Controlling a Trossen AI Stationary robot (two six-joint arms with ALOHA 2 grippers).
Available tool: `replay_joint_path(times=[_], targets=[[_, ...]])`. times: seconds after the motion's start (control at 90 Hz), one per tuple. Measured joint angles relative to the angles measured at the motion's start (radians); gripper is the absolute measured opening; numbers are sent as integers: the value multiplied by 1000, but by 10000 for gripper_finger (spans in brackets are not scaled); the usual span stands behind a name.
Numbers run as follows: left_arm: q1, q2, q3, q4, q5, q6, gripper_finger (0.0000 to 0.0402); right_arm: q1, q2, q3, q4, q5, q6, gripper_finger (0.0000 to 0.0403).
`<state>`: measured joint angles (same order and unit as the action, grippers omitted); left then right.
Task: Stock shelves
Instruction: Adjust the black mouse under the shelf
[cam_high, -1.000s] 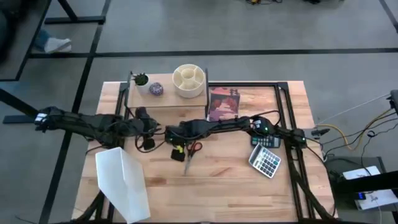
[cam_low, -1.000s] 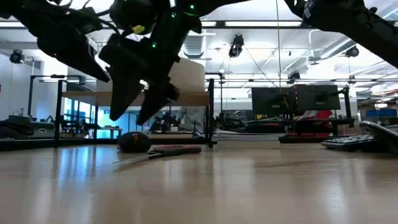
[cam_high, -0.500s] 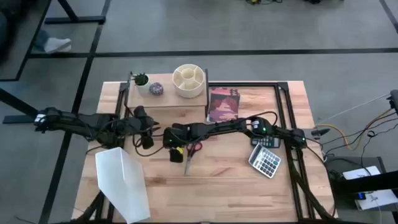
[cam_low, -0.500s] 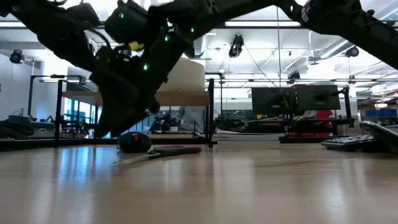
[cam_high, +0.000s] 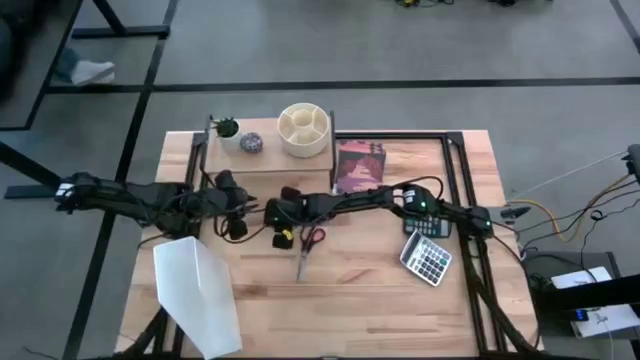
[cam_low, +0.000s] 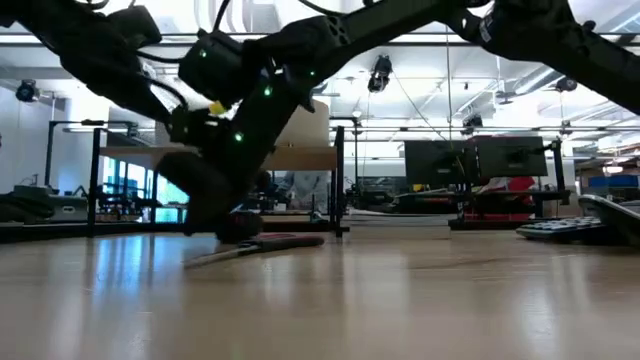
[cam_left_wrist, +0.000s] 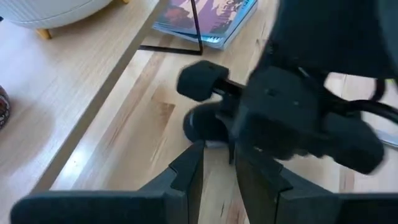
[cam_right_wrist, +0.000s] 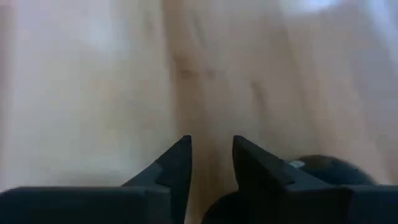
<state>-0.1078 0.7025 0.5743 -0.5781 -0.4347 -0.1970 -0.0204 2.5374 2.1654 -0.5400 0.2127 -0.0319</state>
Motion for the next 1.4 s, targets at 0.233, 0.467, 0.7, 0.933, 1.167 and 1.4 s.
replay_joint_path(times=[0.233, 0.467, 0.7, 0.933, 1.167, 1.4], targets=[[0, 2, 0, 1, 0, -4, 75, -30, 0, 0, -23, 115, -100, 45], [0, 1, 0, 0, 1, -4, 75, -21, -55, 3, -38, 154, -137, 4], [0, 3, -1, -17, 3, -23, 75, 29, -122, -7, -181, 146, -135, 1], [0, 2, -1, -19, 3, -25, 75, 58, -125, -78, -287, 55, -108, 0], [0, 3, -5, -20, 2, -25, 75, 81, -125, -159, -282, 53, -42, 0], [0, 7, -12, -13, 2, -26, 75, 93, -125, -174, -177, 76, -30, 0]])
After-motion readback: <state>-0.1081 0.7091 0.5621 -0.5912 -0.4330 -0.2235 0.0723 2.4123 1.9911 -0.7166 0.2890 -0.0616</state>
